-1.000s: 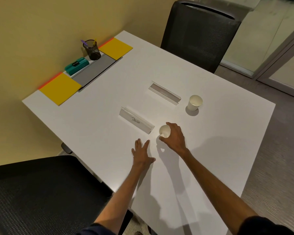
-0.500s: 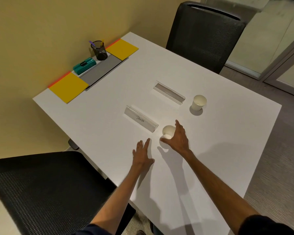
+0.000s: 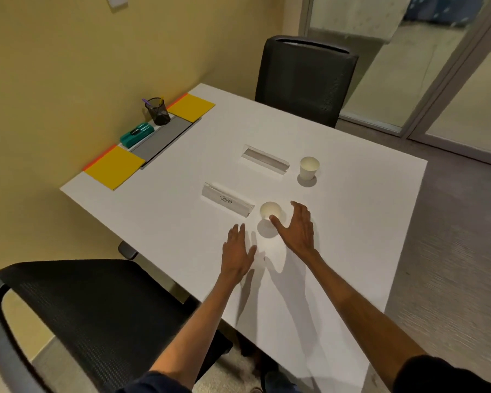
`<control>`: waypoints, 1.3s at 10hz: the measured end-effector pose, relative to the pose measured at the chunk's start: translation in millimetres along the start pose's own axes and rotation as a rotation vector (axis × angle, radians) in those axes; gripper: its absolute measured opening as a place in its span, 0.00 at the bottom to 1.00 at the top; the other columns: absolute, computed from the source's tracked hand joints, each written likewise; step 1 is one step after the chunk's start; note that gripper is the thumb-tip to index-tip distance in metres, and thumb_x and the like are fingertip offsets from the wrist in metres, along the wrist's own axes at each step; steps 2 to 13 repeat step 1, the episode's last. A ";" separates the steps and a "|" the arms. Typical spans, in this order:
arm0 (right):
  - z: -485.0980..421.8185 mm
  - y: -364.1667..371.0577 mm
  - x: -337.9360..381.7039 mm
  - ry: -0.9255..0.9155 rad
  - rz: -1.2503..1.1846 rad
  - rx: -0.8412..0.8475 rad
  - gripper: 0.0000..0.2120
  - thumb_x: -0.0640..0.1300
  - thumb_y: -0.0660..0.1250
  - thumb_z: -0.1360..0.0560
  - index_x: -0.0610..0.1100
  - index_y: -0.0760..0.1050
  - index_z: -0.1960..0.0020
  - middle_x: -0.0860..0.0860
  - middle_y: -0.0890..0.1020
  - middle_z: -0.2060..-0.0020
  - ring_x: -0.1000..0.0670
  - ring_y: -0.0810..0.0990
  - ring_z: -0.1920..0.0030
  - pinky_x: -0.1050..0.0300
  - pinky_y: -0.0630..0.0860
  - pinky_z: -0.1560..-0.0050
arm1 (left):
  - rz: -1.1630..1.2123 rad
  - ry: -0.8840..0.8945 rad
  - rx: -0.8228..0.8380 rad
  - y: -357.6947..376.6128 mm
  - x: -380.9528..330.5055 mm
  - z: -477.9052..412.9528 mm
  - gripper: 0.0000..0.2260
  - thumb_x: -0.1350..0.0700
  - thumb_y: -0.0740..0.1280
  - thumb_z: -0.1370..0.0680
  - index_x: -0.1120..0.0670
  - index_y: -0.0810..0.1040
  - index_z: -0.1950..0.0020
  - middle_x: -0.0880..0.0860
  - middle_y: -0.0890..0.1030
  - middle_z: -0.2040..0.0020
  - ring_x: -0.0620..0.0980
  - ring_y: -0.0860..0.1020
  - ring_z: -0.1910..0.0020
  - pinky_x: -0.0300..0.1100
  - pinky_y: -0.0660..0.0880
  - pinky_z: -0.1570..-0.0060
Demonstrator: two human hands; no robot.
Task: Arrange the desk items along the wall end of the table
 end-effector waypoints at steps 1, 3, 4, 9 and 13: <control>33.7 -24.4 -6.5 0.022 -0.008 -0.081 0.35 0.61 0.66 0.24 0.43 0.62 0.25 0.47 0.68 0.27 0.45 0.66 0.26 0.46 0.65 0.29 | 0.002 0.087 -0.036 -2.8 -22.1 28.3 0.32 0.44 0.60 0.19 0.54 0.52 0.19 0.54 0.52 0.19 0.53 0.51 0.19 0.57 0.58 0.23; 33.7 -24.4 -6.5 0.022 -0.008 -0.081 0.35 0.61 0.66 0.24 0.43 0.62 0.25 0.47 0.68 0.27 0.45 0.66 0.26 0.46 0.65 0.29 | 0.002 0.087 -0.036 -2.8 -22.1 28.3 0.32 0.44 0.60 0.19 0.54 0.52 0.19 0.54 0.52 0.19 0.53 0.51 0.19 0.57 0.58 0.23; 33.7 -24.4 -6.5 0.022 -0.008 -0.081 0.35 0.61 0.66 0.24 0.43 0.62 0.25 0.47 0.68 0.27 0.45 0.66 0.26 0.46 0.65 0.29 | 0.002 0.087 -0.036 -2.8 -22.1 28.3 0.32 0.44 0.60 0.19 0.54 0.52 0.19 0.54 0.52 0.19 0.53 0.51 0.19 0.57 0.58 0.23; 33.7 -24.4 -6.5 0.022 -0.008 -0.081 0.35 0.61 0.66 0.24 0.43 0.62 0.25 0.47 0.68 0.27 0.45 0.66 0.26 0.46 0.65 0.29 | 0.002 0.087 -0.036 -2.8 -22.1 28.3 0.32 0.44 0.60 0.19 0.54 0.52 0.19 0.54 0.52 0.19 0.53 0.51 0.19 0.57 0.58 0.23; 33.7 -24.4 -6.5 0.022 -0.008 -0.081 0.35 0.61 0.66 0.24 0.43 0.62 0.25 0.47 0.68 0.27 0.45 0.66 0.26 0.46 0.65 0.29 | 0.002 0.087 -0.036 -2.8 -22.1 28.3 0.32 0.44 0.60 0.19 0.54 0.52 0.19 0.54 0.52 0.19 0.53 0.51 0.19 0.57 0.58 0.23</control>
Point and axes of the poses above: each hand's wrist, its own z-axis away from the middle knuckle, its own y-axis out of the palm, x = y × z, the point moved 9 cm from there along -z, towards the middle knuckle
